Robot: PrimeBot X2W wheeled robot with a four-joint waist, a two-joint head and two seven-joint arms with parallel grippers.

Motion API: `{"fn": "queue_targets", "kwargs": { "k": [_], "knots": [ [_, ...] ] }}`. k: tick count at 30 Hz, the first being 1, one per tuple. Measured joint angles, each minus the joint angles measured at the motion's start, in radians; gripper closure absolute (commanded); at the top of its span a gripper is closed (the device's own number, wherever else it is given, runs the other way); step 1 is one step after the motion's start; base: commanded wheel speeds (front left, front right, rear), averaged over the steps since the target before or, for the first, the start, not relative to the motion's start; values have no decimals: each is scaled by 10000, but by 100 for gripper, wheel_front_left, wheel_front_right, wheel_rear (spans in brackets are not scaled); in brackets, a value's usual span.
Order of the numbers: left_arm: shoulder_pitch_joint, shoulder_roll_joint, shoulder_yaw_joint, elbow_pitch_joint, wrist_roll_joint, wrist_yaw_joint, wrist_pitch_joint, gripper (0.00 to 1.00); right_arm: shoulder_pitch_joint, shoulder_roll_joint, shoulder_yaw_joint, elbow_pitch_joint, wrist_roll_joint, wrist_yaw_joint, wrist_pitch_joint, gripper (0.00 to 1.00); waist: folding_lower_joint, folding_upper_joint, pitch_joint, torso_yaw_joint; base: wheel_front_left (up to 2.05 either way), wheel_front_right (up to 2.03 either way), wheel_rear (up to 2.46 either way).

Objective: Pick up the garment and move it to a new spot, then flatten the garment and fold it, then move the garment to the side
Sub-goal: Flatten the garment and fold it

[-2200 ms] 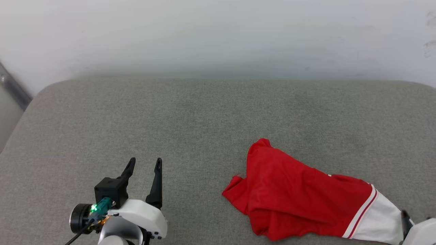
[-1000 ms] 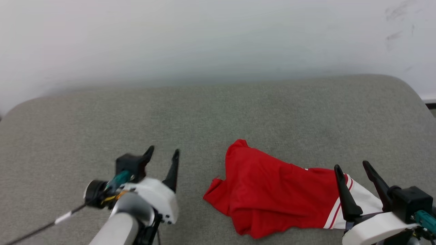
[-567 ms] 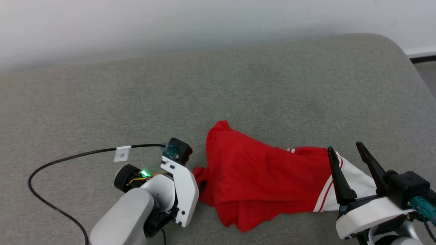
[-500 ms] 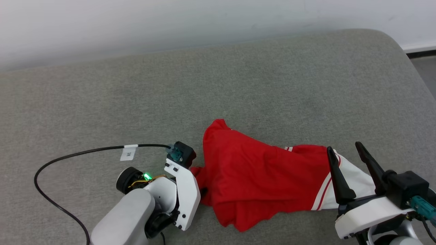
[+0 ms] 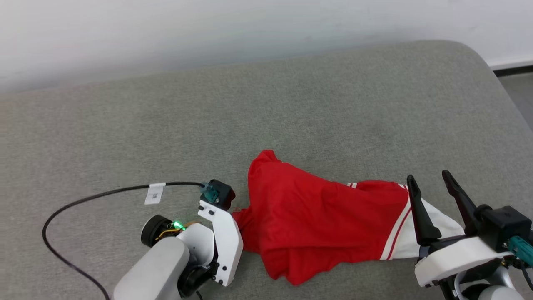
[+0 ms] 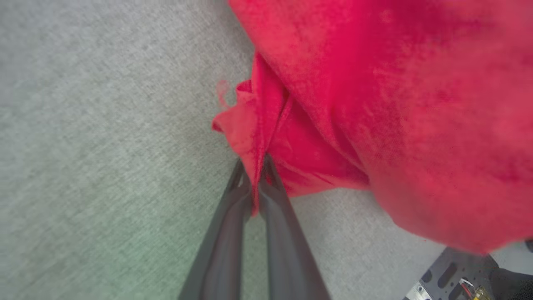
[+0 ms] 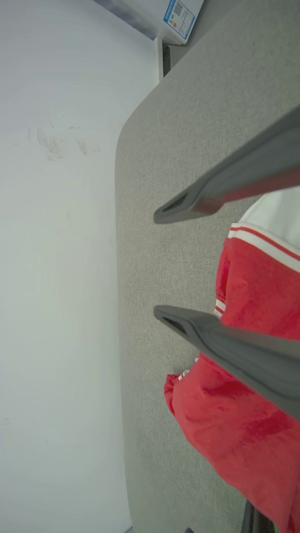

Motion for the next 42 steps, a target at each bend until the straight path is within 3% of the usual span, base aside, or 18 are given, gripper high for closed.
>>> {"fn": "queue_targets", "kwargs": {
  "k": [6, 11, 19, 24, 25, 26, 29, 32, 37, 42],
  "knots": [
    [439, 196, 495, -640, 286, 690, -1549, 100, 248, 6, -155, -48, -4, -2, 84, 0, 0, 0, -525, 530, 0, 0, 0],
    [1527, 633, 1108, -1885, 192, 1559, -2224, 100, 538, 6, -268, -199, -8, -2, 215, 0, 0, 0, -947, 1140, 0, 0, 0],
    [4825, 1174, 2075, -3296, -750, 3091, -2376, 100, 927, 6, -295, -397, 0, 0, 385, 0, -1, 0, -1479, 1906, 0, 0, 0],
    [6323, 1007, 2213, -3264, -1544, 3363, -2140, 100, 1010, 6, -280, -451, 75, 0, 437, 0, -1, 0, -1600, 2043, 0, 0, 0],
    [6323, 1007, 2213, -3264, -1544, 3363, -2140, 64, 1010, 6, -280, -451, 75, 0, 437, 0, -1, 0, -1600, 2043, 0, 0, 0],
    [6510, 880, 2186, -3237, -1674, 3361, -2169, 0, 1072, 6, -293, -460, 86, 0, 454, 0, -1, 0, -1620, 2052, 0, 0, 0],
    [6459, 840, 2253, -3306, -1634, 3346, -2451, 0, 1116, 4, -307, -495, 100, -2, 487, 0, -1, 0, -1646, 2046, 0, 0, 0],
    [6040, 750, 2558, -3547, -1319, 3323, -3402, 0, 1135, 4, -309, -577, 96, 0, 558, 0, -1, 0, -1685, 2016, 0, 0, 0],
    [4937, 800, 2606, -3870, -732, 2963, -4276, 0, 1161, 6, -288, -675, 79, 0, 625, 0, -1, 0, -1708, 1869, 0, 0, 0],
    [3215, 882, 2104, -3580, -159, 2391, -4002, 0, 1147, 6, -280, -846, 79, 0, 663, 0, -1, 0, -1491, 1765, 0, 0, 0]
  ]
}}
